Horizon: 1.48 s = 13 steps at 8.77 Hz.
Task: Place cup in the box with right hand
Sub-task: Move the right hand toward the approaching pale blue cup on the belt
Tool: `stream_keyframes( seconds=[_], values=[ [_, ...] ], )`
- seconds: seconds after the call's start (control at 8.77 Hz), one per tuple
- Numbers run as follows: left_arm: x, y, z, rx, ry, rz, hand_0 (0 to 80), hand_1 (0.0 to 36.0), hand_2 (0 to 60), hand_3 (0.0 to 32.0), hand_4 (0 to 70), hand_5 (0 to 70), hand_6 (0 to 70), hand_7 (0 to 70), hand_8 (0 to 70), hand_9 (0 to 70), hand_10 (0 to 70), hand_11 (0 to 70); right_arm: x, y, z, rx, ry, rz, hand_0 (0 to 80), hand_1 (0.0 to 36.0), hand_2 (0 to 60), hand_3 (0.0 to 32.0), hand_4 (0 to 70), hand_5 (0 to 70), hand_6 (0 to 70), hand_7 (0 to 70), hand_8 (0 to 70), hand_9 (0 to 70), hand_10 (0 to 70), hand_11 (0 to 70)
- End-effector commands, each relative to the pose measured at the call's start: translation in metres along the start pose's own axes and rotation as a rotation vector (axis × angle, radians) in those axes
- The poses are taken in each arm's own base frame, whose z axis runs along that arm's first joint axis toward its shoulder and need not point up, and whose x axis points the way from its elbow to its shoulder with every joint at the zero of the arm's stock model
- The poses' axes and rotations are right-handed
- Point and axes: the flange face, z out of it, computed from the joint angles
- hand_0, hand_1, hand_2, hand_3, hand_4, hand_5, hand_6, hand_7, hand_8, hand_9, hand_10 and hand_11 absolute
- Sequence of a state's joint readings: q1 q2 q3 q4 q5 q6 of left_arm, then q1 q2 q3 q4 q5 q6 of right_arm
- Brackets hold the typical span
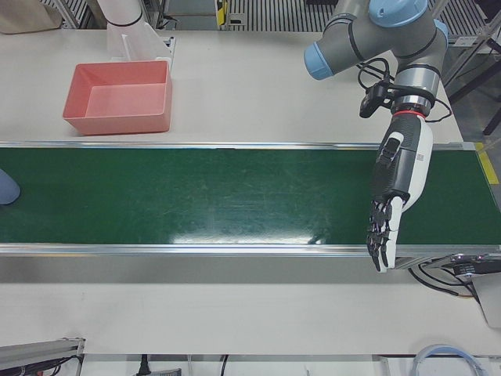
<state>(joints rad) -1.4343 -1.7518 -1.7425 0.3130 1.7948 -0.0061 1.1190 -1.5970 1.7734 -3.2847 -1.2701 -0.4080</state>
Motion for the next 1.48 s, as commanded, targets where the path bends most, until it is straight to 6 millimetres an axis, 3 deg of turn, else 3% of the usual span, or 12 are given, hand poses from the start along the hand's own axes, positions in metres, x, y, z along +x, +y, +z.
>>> stream_keyframes(
  seconds=[0.0, 0.8, 1.37],
  values=[
    [0.0, 0.0, 0.0, 0.0, 0.0, 0.0, 0.0, 0.0, 0.0, 0.0, 0.0, 0.0, 0.0, 0.0, 0.0, 0.0, 0.0, 0.0, 0.0, 0.003, 0.0, -0.005, 0.0, 0.003, 39.9, 12.4, 15.1, 0.0, 0.0, 3.4, 1.1, 0.0, 1.6, 1.1, 0.0, 0.0],
    [0.0, 0.0, 0.0, 0.0, 0.0, 0.0, 0.0, 0.0, 0.0, 0.0, 0.0, 0.0, 0.0, 0.0, 0.0, 0.0, 0.0, 0.0, 0.001, 0.014, 0.0, -0.027, 0.003, 0.009, 39.2, 12.1, 16.0, 0.0, 0.0, 3.2, 1.1, 0.0, 1.5, 1.0, 0.0, 0.0],
    [0.0, 0.0, 0.0, 0.0, 0.0, 0.0, 0.0, 0.0, 0.0, 0.0, 0.0, 0.0, 0.0, 0.0, 0.0, 0.0, 0.0, 0.0, 0.021, 0.033, 0.001, -0.062, 0.042, 0.018, 39.2, 12.2, 16.4, 0.0, 0.0, 3.3, 1.2, 0.2, 1.4, 0.9, 0.0, 0.0]
  ],
)
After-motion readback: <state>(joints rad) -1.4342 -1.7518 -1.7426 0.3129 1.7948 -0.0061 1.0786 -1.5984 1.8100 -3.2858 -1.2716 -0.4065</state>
